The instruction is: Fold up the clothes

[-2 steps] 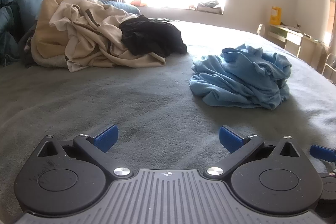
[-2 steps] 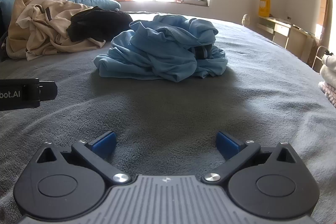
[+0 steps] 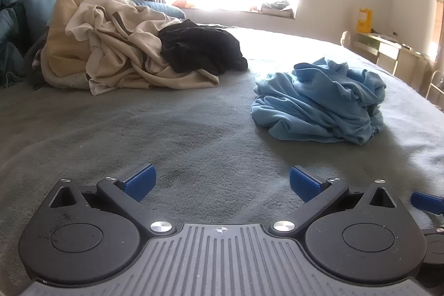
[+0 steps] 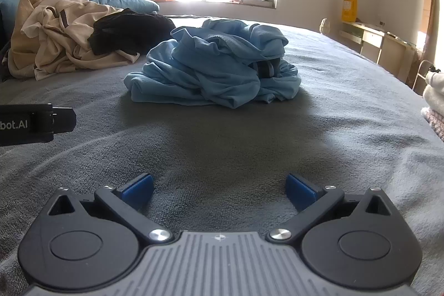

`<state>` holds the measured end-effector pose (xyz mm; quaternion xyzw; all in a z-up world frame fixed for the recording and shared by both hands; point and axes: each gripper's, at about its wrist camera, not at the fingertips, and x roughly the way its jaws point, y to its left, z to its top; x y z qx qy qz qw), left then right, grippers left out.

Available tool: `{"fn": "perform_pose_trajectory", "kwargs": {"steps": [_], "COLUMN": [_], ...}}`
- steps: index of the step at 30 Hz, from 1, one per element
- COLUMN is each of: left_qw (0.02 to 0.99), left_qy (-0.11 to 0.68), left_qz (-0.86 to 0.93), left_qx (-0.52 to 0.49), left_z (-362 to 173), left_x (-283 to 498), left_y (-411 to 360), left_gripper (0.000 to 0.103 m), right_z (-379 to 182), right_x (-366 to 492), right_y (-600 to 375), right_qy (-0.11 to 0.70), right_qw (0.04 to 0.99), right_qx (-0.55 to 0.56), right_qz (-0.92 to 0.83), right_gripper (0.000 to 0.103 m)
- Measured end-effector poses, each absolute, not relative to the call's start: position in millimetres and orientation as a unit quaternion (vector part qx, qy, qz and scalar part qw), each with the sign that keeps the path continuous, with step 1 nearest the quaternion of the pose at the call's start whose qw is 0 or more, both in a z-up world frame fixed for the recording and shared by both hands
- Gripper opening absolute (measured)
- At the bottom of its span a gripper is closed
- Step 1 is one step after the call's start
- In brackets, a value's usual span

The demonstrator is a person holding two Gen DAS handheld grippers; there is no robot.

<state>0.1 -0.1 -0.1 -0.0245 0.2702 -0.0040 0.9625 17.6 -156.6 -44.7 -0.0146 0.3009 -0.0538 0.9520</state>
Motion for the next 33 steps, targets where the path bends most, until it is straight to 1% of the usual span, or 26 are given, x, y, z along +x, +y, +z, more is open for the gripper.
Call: {"fn": "perform_pose_trajectory", "kwargs": {"steps": [6, 16, 22, 33], "left_qw": [0.961, 0.963, 0.956, 0.952], "left_qy": [0.276, 0.270, 0.293, 0.300], "left_qz": [0.001, 0.014, 0.008, 0.006], "left_qx": [-0.018, -0.008, -0.027, -0.058], "left_z": [-6, -9, -13, -15], "left_x": [4, 3, 7, 8], "left_y": [2, -1, 0, 11], "left_gripper": [0.103, 0.103, 0.103, 0.103], "right_z": [-45, -44, -45, -46], "right_x": [14, 16, 16, 16], "right_y": [-160, -162, -164, -165], "right_qy": [0.291, 0.297, 0.299, 0.301], "right_qw": [0.955, 0.952, 0.952, 0.951], "right_qx": [-0.003, 0.001, 0.009, 0.011], "right_qz": [-0.056, -0.067, -0.065, -0.064], "right_gripper": [0.103, 0.103, 0.103, 0.103]}}
